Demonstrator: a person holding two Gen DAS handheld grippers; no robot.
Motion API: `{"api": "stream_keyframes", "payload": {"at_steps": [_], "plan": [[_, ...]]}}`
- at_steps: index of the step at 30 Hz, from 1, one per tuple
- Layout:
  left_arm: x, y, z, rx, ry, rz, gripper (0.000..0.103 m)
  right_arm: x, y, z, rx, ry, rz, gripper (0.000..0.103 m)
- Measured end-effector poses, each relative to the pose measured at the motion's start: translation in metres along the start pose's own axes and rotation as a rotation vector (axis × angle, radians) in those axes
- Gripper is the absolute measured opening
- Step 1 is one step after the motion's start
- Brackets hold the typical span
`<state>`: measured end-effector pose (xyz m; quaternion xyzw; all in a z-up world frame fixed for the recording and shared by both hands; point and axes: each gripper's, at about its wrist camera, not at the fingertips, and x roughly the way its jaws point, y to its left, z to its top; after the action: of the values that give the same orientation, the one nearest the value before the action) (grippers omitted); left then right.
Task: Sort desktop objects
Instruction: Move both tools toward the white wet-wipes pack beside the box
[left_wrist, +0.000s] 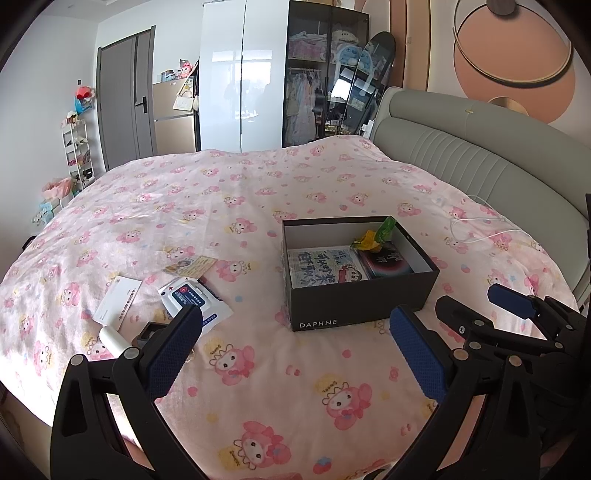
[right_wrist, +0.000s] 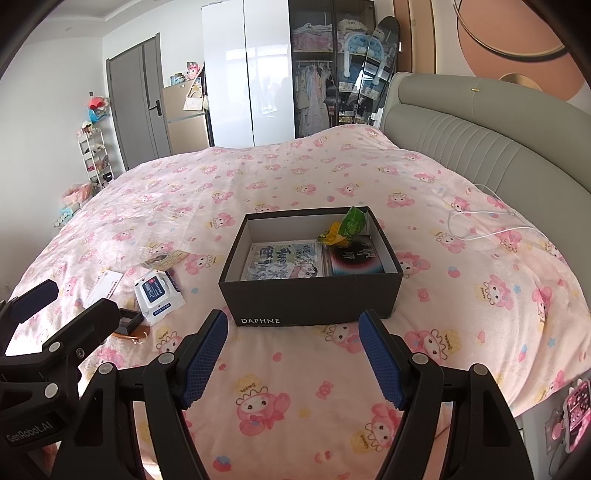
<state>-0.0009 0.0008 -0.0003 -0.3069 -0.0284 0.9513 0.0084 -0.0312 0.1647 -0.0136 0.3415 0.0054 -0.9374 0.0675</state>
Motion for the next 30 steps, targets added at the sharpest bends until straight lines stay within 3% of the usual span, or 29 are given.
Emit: {"api": "stream_keyframes", "payload": {"at_steps": [5,19,30], "plan": [[-0.005,-0.005,-0.007,0.008,-0.022,0.006,0.102,0.005,0.001,-0.002,-0.008,0.016,-0.001,0.071],[0.032,0.014,-0.014,-0.007,0.066,0.035,0.102,0.032,0.007,-0.009,-0.038,0.087,0.017,0.071],[0.059,0.068,-0.036,-0.110,0.118,0.062,0.102,0.079,0.051,-0.014,-0.119,0.171,0.134,0.071]]}}
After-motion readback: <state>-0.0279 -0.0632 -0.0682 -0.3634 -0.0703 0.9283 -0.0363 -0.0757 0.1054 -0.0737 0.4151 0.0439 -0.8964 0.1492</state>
